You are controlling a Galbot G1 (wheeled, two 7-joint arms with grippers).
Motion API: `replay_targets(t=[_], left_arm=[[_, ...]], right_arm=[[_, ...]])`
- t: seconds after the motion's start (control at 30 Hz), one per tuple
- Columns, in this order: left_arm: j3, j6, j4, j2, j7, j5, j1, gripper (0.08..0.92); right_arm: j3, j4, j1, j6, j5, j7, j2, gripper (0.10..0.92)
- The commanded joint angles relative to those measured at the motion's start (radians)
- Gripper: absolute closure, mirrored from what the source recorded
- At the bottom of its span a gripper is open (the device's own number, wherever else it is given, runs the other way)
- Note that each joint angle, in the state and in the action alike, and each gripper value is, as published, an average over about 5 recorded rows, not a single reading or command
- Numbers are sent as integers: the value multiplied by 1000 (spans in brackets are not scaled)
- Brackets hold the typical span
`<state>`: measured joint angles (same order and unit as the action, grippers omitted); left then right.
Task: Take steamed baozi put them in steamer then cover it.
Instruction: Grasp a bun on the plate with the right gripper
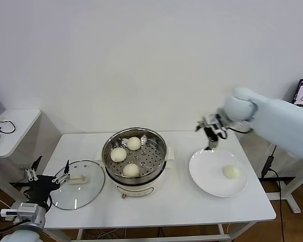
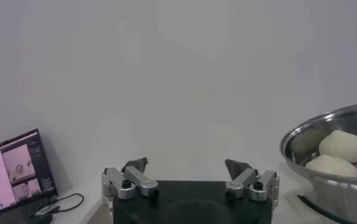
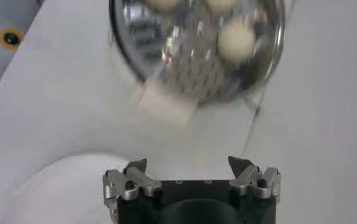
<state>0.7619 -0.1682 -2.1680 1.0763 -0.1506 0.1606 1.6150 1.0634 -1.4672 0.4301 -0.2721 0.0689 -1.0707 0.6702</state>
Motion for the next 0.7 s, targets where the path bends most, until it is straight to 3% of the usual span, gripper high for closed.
replay_targets(t=[0.03, 0.33, 0.7], left_arm=[[-10, -4, -3, -1, 2, -7, 0, 177], [-15, -12, -3, 3, 4, -17, 5, 177], [-2, -12, -2, 4, 5, -17, 18, 177]], right_arm=[[-298, 31, -392, 4, -178, -35, -249, 203], [-496, 157, -605, 57, -290, -35, -186, 202], [-517, 310, -615, 59, -340, -18, -12, 203]])
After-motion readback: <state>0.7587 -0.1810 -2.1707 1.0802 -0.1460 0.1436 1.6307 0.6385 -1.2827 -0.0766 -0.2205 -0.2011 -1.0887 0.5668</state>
